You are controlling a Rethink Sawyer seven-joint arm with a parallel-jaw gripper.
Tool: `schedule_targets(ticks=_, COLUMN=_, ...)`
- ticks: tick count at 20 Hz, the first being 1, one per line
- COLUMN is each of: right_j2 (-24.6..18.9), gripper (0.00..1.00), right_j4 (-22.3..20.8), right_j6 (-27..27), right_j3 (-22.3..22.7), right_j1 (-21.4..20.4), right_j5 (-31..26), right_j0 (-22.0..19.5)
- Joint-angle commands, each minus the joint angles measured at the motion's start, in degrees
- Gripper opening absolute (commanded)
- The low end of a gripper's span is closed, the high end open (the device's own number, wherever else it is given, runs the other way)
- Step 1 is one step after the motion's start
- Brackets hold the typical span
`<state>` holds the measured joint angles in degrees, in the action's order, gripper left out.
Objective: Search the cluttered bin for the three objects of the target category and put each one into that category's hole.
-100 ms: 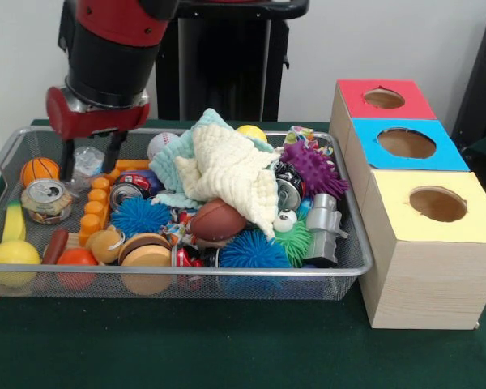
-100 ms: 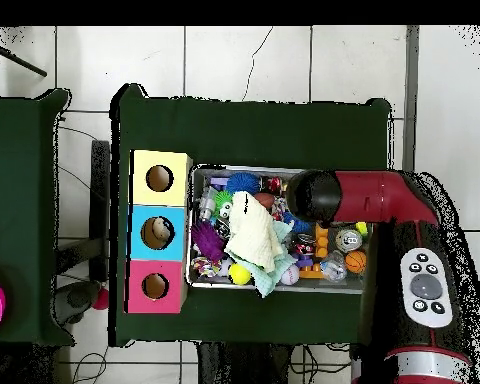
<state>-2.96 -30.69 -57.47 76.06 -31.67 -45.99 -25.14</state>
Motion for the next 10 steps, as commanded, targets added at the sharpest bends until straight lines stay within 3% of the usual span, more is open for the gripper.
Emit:
schedule_targets(ticks=1, right_j2=-0.33, gripper=1.00, right_j4=-3.94, right_j6=0.51, right_j3=-0.10, right_j1=5.19, right_j5=-1.74, right_j0=-1.64)
schedule_targets(ticks=10, right_j2=1.97, gripper=1.00, right_j4=0.00, right_j6=-3.10, right_j3=-0.28, right_j1=5.89, right_j5=-12.88, right_j0=0.15)
